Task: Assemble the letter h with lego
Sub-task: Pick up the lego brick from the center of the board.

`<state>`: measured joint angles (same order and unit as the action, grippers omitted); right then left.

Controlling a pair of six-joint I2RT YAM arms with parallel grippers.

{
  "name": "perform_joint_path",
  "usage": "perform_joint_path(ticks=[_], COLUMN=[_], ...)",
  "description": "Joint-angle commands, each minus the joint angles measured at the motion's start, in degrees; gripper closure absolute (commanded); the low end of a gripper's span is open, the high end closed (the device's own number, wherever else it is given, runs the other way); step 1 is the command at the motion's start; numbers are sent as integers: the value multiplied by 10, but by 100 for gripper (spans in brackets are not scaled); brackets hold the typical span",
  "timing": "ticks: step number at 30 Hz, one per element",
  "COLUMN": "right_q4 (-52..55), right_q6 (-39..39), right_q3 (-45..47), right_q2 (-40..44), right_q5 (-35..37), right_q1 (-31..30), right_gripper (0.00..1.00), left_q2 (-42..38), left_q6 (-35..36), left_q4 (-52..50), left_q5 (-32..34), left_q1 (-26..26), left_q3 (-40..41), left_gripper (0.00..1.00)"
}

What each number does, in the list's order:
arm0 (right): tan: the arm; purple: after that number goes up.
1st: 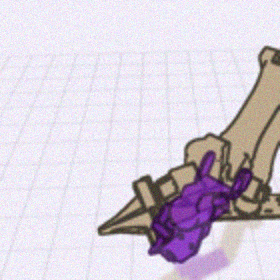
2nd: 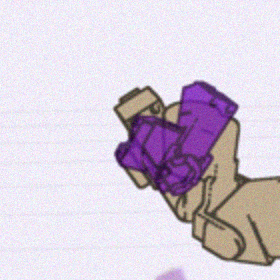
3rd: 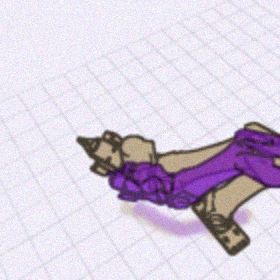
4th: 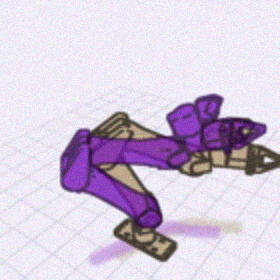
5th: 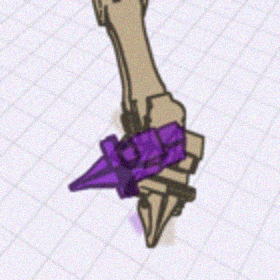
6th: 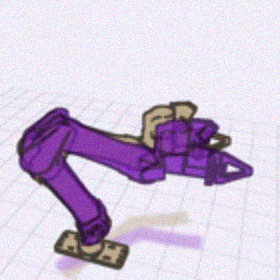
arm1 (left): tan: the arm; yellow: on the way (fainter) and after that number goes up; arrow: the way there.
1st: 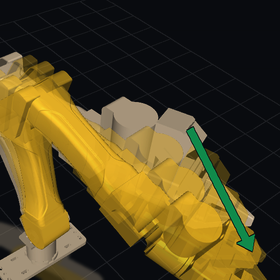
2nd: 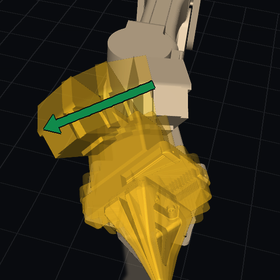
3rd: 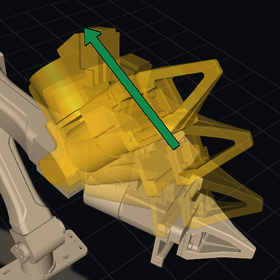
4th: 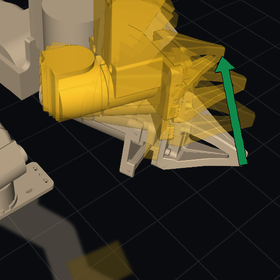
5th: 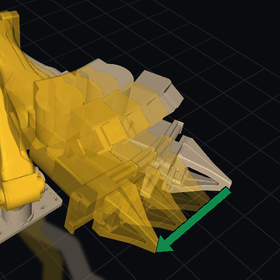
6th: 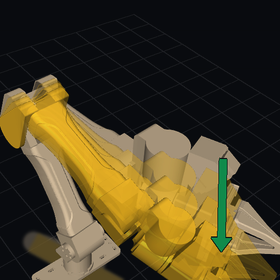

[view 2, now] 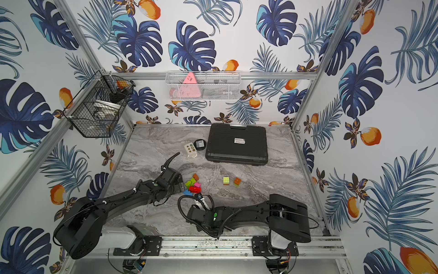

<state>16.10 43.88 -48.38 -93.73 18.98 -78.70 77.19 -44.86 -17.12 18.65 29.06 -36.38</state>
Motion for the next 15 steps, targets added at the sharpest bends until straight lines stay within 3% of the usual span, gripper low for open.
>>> perform_joint_path(ticks=[1, 7, 15], right_q4=[211, 235, 247], right_q6=[-2, -28, -93], right_q3=[-6, -39, -93], right_q2=[-35, 12, 97], right_q5=[-98, -112, -78], right_q1=[18, 64, 174], right_gripper=[79, 78, 76], left_q2=[2, -5, -12], left_q6=[-5, -9, -13], left_q4=[4, -1, -4], left_q5=[3, 12, 24], left_q1=[-4, -8, -9], left_q3=[0, 3, 6], left_gripper=[1, 1, 1])
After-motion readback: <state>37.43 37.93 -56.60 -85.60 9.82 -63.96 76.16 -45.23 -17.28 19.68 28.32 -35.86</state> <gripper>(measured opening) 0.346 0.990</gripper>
